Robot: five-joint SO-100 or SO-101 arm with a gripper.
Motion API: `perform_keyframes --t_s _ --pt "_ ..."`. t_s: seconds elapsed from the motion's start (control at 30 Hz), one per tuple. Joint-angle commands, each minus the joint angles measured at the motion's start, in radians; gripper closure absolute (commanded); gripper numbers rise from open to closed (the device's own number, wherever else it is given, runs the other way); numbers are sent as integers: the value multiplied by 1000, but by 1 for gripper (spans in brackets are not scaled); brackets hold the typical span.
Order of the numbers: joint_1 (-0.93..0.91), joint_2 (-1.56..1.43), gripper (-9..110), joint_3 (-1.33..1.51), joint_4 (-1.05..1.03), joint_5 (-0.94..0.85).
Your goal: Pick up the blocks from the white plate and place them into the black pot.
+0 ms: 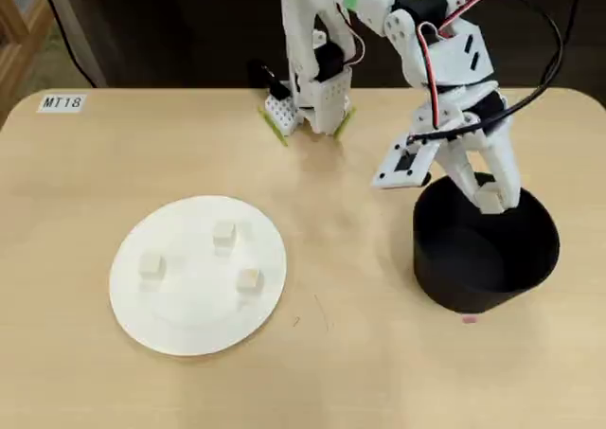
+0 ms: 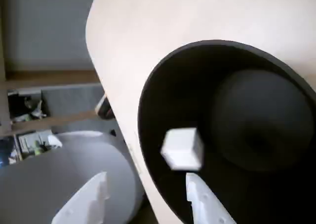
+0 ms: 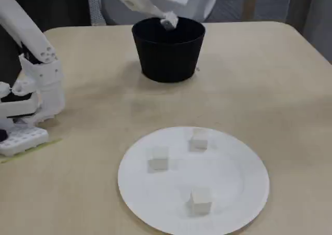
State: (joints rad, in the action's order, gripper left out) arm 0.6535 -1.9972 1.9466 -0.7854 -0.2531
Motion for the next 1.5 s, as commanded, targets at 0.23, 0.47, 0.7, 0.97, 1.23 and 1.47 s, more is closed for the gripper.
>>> perform_keyframes --t_s 0.23,0.47,0.7,0.97,1.23,1.47 --pt "-181 -54 104 -21 -75 58" --pt "-629 -129 104 -28 -267 17" --pt "-1037 -91 104 -34 -321 -147" --pt "-1232 155 104 -192 -420 -295" --pt "-1296 617 104 -689 -618 -410" --pt "-1336 931 104 -1080 -796 -483"
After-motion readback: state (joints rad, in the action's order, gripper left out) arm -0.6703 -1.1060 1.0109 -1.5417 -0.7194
